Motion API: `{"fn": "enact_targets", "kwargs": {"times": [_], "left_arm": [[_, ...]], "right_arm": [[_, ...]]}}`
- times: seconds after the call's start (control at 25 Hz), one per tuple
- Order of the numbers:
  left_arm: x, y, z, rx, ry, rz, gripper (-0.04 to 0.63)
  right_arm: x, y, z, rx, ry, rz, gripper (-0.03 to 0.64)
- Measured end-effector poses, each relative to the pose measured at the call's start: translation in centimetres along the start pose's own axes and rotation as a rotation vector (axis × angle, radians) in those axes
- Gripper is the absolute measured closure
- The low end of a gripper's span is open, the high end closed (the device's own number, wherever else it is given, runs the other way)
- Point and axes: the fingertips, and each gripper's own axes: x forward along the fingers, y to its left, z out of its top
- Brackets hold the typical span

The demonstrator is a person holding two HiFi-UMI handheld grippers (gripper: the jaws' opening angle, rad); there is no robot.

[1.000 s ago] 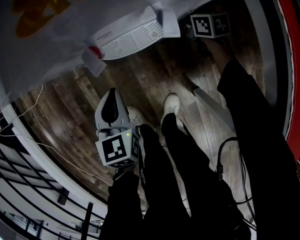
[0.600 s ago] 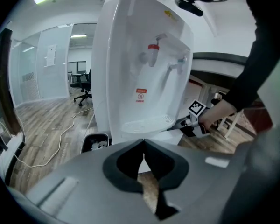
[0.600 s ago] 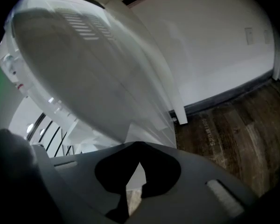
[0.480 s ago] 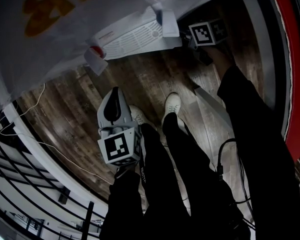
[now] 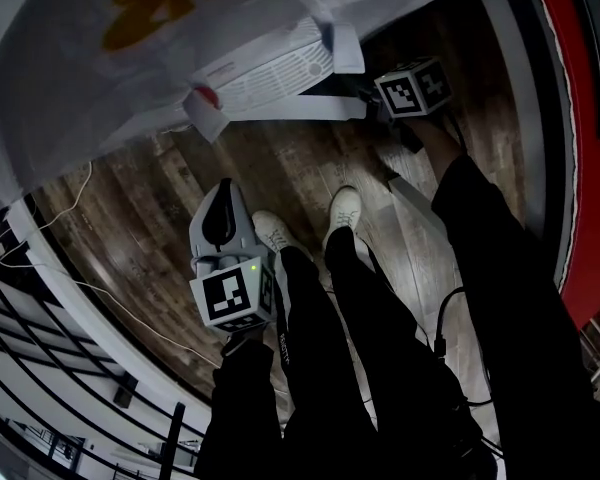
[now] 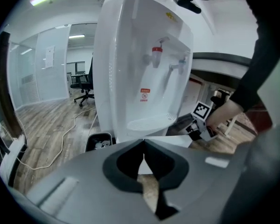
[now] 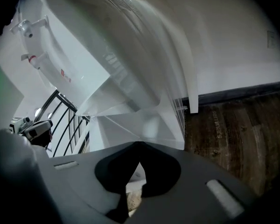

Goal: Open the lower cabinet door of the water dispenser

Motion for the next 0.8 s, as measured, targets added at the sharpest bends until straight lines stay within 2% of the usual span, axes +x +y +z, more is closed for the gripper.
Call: {"fn": "enact_targets", "kwargs": {"times": [0.28,0.8], "left_arm": [[-0.4,-0.8,0.0,0.008,-0.004,-0.04,0.589],[-0.5,-0.8,0.0,-0.004,-0.004,-0.042,0.589]], "right_arm": [[-0.8,2.3,-2.0,0.023,-0.004,-0.001,0.618],[-1.6,4.1,-6.9,0.027,0.066,0.034,0.618]]}}
